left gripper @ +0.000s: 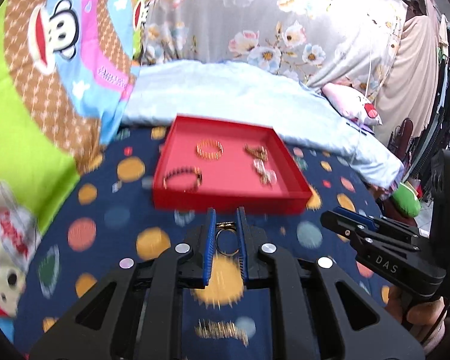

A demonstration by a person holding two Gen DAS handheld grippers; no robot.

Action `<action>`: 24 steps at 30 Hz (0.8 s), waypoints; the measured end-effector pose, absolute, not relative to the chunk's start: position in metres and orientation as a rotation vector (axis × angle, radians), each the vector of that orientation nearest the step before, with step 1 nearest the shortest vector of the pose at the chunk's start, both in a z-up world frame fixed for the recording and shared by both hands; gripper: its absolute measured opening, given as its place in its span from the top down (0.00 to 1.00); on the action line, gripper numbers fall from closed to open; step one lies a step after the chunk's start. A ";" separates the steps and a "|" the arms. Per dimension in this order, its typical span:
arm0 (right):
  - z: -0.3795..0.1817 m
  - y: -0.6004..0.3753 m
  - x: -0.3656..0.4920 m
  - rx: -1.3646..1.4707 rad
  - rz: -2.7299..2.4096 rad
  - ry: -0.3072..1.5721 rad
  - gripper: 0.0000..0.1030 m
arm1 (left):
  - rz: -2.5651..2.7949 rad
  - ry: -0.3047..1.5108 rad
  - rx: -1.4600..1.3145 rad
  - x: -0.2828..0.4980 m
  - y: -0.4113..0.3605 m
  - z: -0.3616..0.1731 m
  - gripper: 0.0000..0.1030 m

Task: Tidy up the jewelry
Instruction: 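Grip a gold ring with the left tool while the right tool carries a silver ring to the tray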

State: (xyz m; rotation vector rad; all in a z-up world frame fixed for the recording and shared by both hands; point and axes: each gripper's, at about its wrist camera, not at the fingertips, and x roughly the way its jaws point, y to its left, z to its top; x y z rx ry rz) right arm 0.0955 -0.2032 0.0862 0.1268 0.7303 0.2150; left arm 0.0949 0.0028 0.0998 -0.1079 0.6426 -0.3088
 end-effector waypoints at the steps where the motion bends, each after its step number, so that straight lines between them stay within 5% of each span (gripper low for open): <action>1: 0.088 -0.204 0.103 0.132 0.214 0.727 0.79 | -0.304 0.635 -0.101 0.102 0.001 0.103 0.87; 24: 0.052 -0.197 0.214 0.127 0.221 0.795 0.77 | -0.324 0.719 -0.140 0.264 -0.041 0.075 0.86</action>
